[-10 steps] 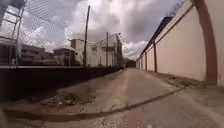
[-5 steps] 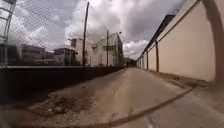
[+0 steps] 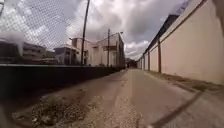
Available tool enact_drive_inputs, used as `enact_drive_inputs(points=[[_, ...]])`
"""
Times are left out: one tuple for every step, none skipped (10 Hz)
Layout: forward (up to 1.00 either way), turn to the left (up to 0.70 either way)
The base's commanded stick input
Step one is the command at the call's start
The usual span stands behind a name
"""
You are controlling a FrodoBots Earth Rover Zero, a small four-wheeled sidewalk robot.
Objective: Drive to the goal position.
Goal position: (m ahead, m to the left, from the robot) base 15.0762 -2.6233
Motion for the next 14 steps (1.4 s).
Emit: enact_drive_inputs(points=[[0.60, 0.00], [0.60, 0.00], [0.60, 0.00], [0.60, 0.00], [0.60, 0.00], [0.60, 0.00], [0.60, 0.00], [0.60, 0.00], [0.60, 0.00], [0.60, 0.00], [0.60, 0.00], [0.60, 0.00], [0.60, 0.00], [0.60, -0.01]])
